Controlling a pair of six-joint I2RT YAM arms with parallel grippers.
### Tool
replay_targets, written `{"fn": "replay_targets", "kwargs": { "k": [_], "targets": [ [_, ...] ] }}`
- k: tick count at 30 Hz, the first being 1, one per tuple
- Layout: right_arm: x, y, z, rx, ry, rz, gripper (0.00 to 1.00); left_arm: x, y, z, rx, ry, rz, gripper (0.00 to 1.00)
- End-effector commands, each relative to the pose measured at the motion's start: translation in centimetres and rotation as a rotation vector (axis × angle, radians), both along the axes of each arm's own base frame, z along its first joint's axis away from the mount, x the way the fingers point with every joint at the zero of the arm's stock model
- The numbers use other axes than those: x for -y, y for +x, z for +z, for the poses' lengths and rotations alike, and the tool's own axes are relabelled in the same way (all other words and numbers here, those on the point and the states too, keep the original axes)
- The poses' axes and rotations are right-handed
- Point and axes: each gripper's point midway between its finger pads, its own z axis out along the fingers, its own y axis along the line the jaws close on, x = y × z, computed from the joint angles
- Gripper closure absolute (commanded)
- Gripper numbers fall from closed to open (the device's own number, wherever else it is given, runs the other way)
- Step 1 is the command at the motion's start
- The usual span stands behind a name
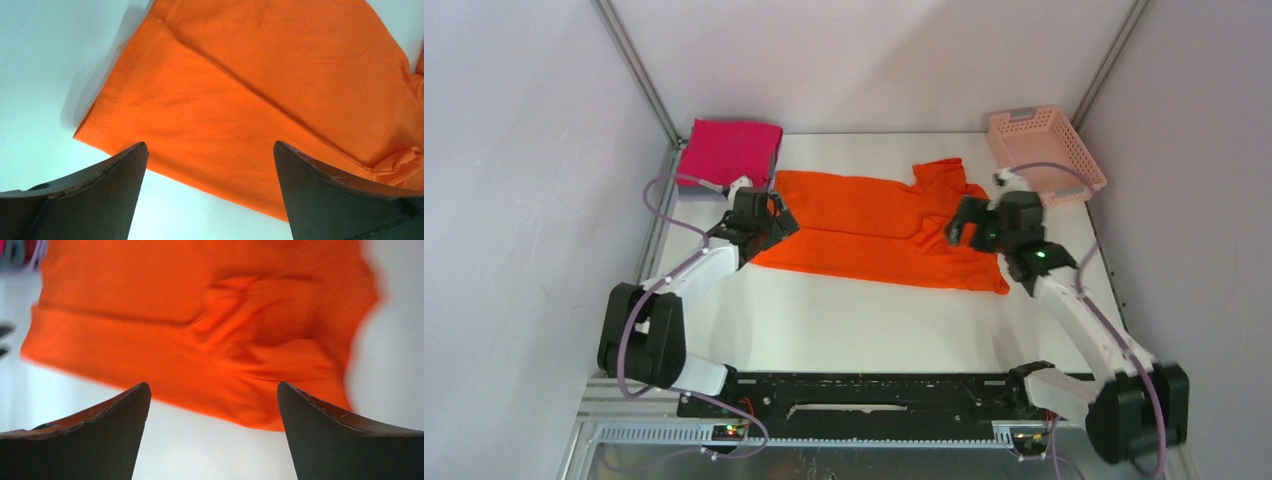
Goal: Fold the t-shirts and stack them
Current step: Move the T-shirt to the center of the board.
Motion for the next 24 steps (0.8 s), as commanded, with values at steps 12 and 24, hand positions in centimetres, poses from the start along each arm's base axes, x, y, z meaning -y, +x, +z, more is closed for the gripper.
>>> {"fn": "replay_targets", "kwargs": {
  "k": [12,24],
  "targets": [
    [-9.8,1.7,-14.1,-0.365,0.046,0.21,0.0,2.1,2.4,-4.6,-0.149,-0.008,-0.063,0.0],
    [-6.9,-8.4,-16.9,-0.576,-0.068,0.164,0.0,-0.9,-11.5,-10.0,-0.31,0.012,0.015,0.0]
  ]
}}
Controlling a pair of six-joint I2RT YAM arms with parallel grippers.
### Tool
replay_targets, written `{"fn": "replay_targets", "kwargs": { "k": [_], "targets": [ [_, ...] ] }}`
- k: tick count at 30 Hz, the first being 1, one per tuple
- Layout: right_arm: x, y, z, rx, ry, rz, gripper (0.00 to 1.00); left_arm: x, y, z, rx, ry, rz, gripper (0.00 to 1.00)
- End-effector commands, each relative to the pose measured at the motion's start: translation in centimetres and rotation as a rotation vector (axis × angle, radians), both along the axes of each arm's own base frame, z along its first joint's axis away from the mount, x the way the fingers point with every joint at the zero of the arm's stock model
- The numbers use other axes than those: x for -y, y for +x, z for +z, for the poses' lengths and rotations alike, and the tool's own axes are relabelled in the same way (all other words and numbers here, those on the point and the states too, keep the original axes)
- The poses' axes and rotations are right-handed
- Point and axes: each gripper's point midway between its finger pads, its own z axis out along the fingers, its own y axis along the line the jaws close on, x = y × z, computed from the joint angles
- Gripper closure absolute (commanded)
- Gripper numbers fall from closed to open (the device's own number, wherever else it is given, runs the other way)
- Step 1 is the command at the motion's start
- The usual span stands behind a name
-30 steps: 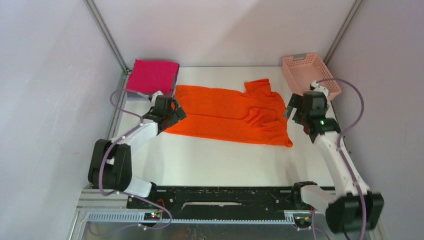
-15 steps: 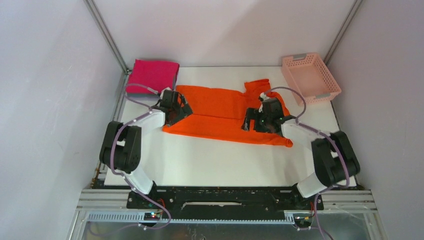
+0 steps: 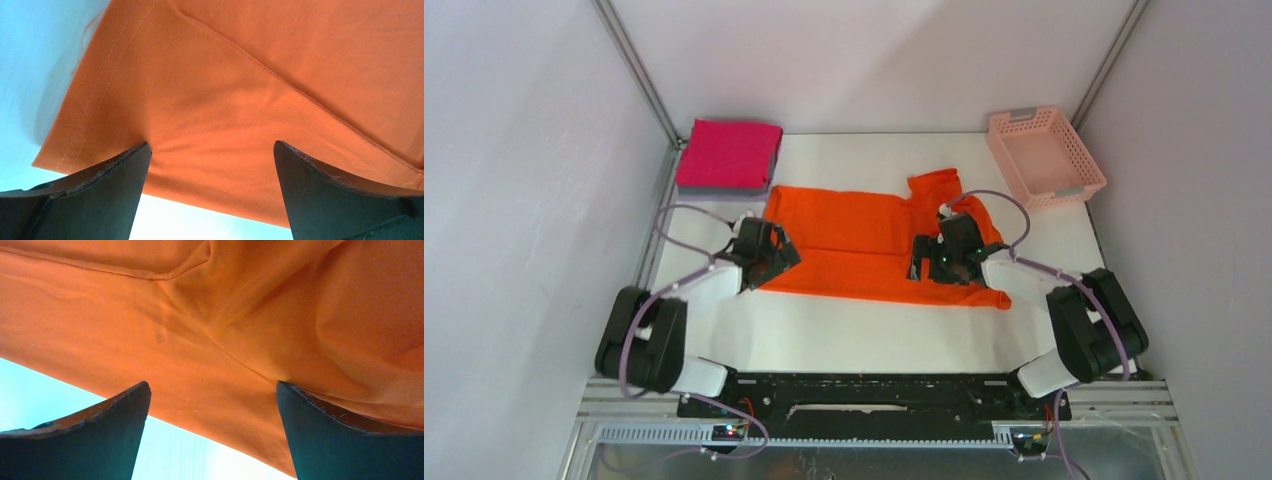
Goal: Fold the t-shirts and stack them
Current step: Move the T-shirt to the center of the board.
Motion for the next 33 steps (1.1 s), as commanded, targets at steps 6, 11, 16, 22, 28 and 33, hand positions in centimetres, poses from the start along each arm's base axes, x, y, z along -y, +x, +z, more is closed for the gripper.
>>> {"fn": "replay_targets", "kwargs": {
  "k": [6,11,16,22,28,33],
  "targets": [
    [4.1,-10.1,-2.6,-0.179,-0.095,-0.023,0.0,-0.8,-15.2,-5.6,-0.201,-0.014,0.033,0.0],
    [4.4,-12.2,-2.0,-0.16,-0.084,-0.01,0.0,-0.4,-19.3,-6.4,-0.216,-0.057,0.03,0.0],
    [4.5,-13.9,-2.1,-0.167,-0.054,-0.018,0.0,-0.5,-20.7,-5.7,-0.189,-0.088,0.045,0.0],
    [4.8,-14.2,-1.3,-0.12,-0.039,-0.033,0.0,-0.4,-20.9,-4.1,-0.148,-0.117,0.045,0.0],
    [3.7,-11.8,2.3,0.036,0.029,-0.01,0.01,0.3,-17.5,0.3,0.006,-0.09,0.004,0.0],
    [2.7,-8.2,7.8,0.228,0.107,-0.047,0.0,1.2,-12.9,7.7,0.191,-0.037,-0.01,0.0]
  ]
}}
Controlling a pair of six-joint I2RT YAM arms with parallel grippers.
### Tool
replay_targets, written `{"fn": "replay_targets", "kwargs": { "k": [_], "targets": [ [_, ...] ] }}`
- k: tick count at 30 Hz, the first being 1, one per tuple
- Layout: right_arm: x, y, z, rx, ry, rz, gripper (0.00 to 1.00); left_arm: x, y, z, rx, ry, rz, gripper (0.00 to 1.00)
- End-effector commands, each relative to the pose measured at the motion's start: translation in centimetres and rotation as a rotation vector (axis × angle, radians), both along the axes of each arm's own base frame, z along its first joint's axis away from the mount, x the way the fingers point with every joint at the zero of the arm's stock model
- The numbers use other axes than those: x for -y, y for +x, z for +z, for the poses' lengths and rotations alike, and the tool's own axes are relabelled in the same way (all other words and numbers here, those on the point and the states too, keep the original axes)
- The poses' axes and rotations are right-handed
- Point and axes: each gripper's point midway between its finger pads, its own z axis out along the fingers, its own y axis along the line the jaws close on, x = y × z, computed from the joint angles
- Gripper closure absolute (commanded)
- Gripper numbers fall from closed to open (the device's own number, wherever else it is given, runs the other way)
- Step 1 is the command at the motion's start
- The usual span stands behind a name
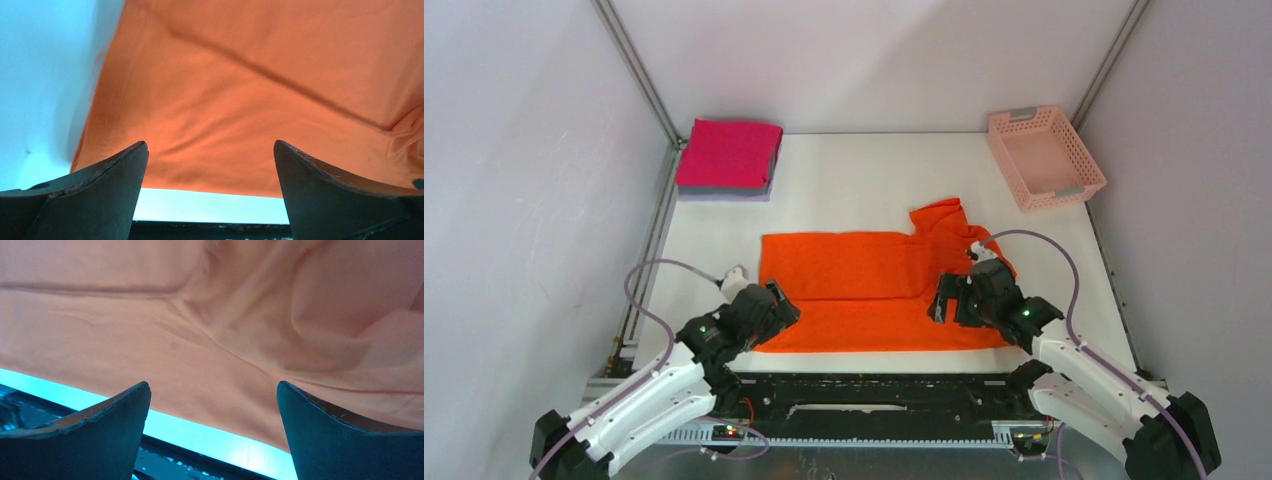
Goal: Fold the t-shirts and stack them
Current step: Move the T-shirt to the center of the board, then fold the T-shirt at the center of the board.
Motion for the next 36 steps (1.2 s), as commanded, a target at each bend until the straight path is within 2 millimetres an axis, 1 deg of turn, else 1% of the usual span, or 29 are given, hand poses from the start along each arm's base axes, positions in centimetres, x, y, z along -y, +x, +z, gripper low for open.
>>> {"fn": "replay_targets", "kwargs": {
  "k": [1,4,5,8,10,12,15,18,20,23,25,30,36],
  "targets": [
    [-0.7,4.7,6.6,0.241,0.072,-0.066,0.0,-0.6,4.5,7.5,0.192,0.118,0.024,0.0],
    [0.0,6.9,8.6,0.326,0.111,-0.148,0.0,-0.9,7.4,10.4,0.257,0.166,0.042,0.0],
    [0.4,7.6,9.1,0.343,0.129,-0.177,0.01,-1.1,8.5,10.9,0.267,0.174,0.051,0.0],
    [1.2,9.6,10.1,0.376,0.186,-0.208,0.0,-2.2,12.5,11.1,0.256,0.186,0.084,0.0],
    [1.8,10.7,10.3,0.373,0.226,-0.233,0.0,-3.8,15.4,11.1,0.263,0.207,0.134,0.0],
    [1.9,11.6,10.4,0.375,0.261,-0.223,0.0,-5.0,18.0,10.6,0.244,0.228,0.164,0.0],
    [1.8,12.4,10.0,0.371,0.272,-0.202,0.0,-6.0,21.7,9.3,0.216,0.211,0.196,0.0],
    [1.5,12.7,9.5,0.359,0.281,-0.184,0.0,-6.5,24.9,7.3,0.17,0.194,0.198,0.01],
    [1.8,12.8,9.1,0.345,0.273,-0.189,0.0,-7.0,26.5,5.9,0.128,0.21,0.205,0.01],
    [2.2,12.8,8.6,0.332,0.257,-0.201,0.01,-7.2,27.9,3.8,0.067,0.213,0.195,0.02],
    [2.4,12.7,8.5,0.332,0.248,-0.202,0.0,-7.2,28.2,2.7,0.032,0.212,0.186,0.04],
    [2.6,12.7,8.5,0.334,0.24,-0.204,0.0,-6.5,27.5,0.4,-0.042,0.203,0.147,0.15],
    [2.6,12.4,8.5,0.327,0.241,-0.198,0.0,-5.5,27.2,-0.9,-0.069,0.165,0.1,0.3]
  ]
}}
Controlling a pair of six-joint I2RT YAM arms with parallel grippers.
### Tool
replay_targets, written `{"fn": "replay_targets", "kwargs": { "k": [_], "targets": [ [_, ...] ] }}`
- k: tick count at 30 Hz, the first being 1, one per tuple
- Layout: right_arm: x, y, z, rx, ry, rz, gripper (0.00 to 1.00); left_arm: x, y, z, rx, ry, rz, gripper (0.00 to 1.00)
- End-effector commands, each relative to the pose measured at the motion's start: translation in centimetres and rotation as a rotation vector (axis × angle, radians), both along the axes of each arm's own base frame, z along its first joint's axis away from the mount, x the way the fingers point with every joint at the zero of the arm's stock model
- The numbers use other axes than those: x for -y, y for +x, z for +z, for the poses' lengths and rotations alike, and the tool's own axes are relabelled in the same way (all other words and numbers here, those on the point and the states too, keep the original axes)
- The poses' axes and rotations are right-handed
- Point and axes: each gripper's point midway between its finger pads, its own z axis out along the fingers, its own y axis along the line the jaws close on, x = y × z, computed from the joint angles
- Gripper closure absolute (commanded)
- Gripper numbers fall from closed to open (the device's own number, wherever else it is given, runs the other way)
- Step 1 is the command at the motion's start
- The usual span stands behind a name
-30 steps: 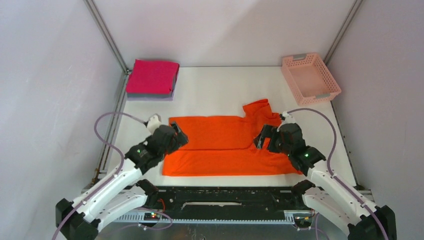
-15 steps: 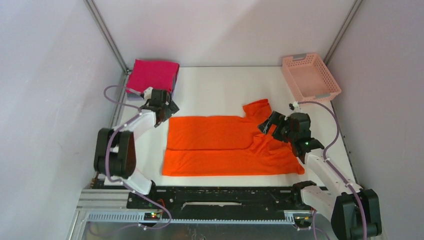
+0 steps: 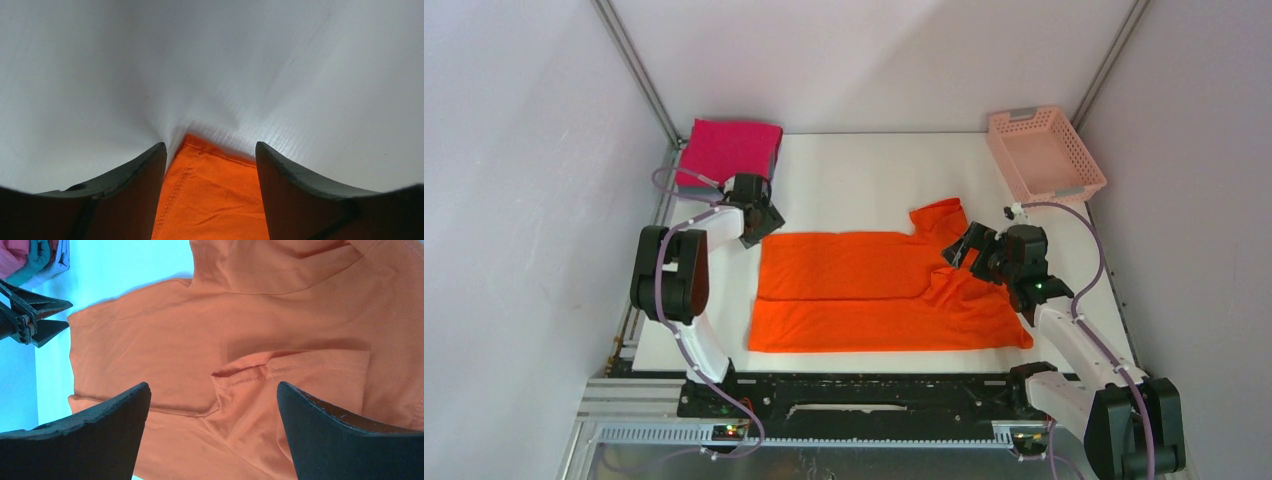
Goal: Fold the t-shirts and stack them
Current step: Fold the T-shirt at the center of the board.
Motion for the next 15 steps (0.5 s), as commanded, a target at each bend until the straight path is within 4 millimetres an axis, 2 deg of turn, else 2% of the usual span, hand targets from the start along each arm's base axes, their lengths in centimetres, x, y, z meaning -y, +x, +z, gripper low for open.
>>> {"fn": "replay_targets", "kwargs": {
  "k": [1,15],
  "targets": [
    [-0.3,0.75,2.15,0.068,0.007,0.022,0.0,1.15,1.23,0.46,0.013,-0.045,-0.051,0.32],
    [0.08,0.62,2.49,0.083,-0.011,0.013,0.01,1.39,0.37,0.02,-0.052,-0.008,-0.052,0.73]
  ]
}}
